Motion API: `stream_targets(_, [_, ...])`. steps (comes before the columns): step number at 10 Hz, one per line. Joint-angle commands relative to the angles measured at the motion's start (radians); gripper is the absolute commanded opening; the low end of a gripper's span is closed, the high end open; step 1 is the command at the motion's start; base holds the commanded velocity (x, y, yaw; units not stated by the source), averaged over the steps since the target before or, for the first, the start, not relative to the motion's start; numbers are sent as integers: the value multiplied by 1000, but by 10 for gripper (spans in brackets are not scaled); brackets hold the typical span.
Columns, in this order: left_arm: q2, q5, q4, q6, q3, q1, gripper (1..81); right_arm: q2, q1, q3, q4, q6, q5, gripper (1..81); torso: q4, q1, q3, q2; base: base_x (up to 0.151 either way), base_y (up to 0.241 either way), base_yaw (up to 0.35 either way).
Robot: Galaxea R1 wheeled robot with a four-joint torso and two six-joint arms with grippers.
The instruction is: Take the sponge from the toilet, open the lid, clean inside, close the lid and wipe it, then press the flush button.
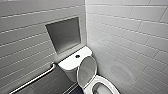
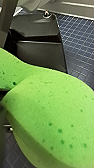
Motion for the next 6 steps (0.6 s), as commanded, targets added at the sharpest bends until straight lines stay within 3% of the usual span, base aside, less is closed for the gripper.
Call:
stream_targets(1, [-46, 107, -165, 4, 17, -170, 811, 10, -55, -63, -3, -6, 49, 10, 0, 0, 0, 0, 0, 0, 0])
stream_targets(6, [-61, 93, -475, 6, 9, -341, 811, 35, -180, -106, -16, -6, 253, 10, 0, 0, 0, 0, 0, 0, 0])
